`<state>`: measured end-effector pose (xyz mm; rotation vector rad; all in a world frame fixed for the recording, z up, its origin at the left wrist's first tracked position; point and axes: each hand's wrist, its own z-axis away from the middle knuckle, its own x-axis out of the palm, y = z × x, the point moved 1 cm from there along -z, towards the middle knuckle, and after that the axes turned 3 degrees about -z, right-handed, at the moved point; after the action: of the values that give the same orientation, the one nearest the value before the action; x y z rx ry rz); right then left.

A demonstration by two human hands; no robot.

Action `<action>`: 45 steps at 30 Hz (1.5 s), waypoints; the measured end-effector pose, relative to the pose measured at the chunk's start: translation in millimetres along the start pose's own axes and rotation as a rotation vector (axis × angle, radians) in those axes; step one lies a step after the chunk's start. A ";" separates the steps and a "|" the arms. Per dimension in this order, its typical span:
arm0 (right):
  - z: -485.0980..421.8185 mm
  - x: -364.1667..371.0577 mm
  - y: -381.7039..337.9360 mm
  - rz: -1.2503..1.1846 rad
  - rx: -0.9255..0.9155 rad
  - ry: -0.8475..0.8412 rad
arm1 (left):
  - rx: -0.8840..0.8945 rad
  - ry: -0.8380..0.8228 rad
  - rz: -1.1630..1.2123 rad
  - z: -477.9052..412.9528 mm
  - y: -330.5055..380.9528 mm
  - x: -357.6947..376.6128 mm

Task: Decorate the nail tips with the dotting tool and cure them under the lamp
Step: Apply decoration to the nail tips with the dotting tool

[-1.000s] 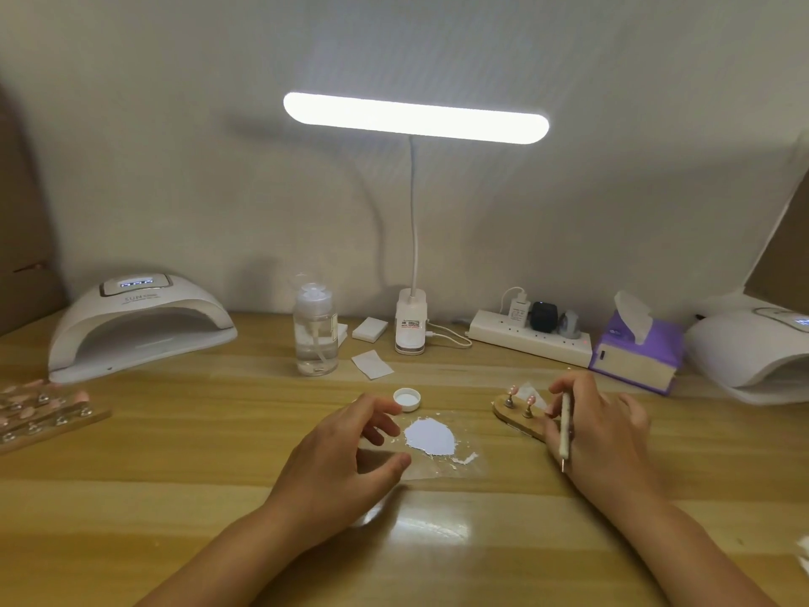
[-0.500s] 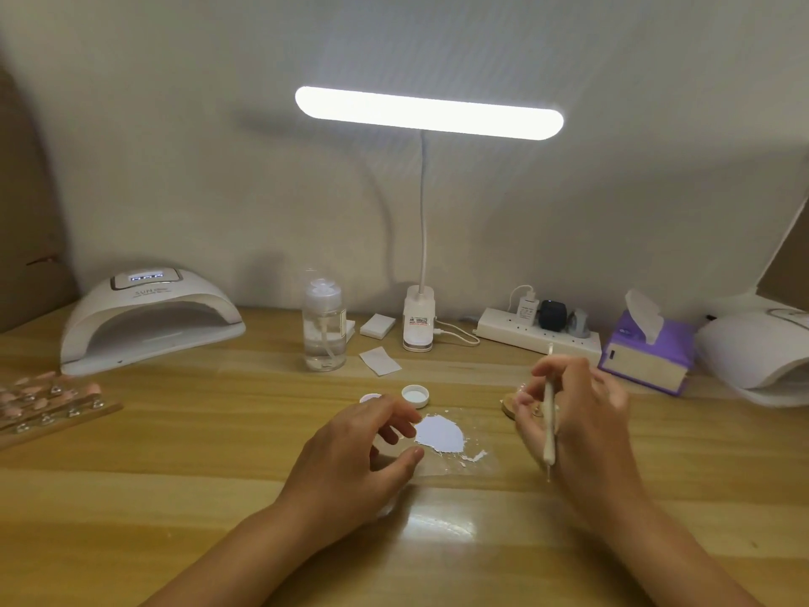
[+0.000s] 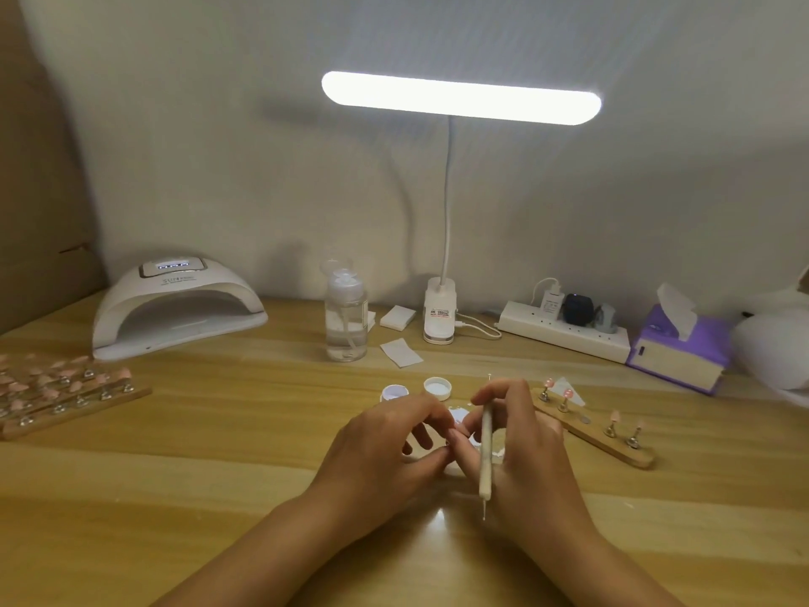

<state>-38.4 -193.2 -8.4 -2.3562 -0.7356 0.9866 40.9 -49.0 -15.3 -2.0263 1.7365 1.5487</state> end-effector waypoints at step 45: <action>-18.2 -6.6 31.7 -0.186 0.574 -0.063 | -0.257 -0.106 0.098 -8.6 -12.5 8.0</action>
<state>-19.5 -224.9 -13.0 -1.7393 -0.5835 1.0289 54.7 -55.2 -23.2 -1.9458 1.6988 1.9629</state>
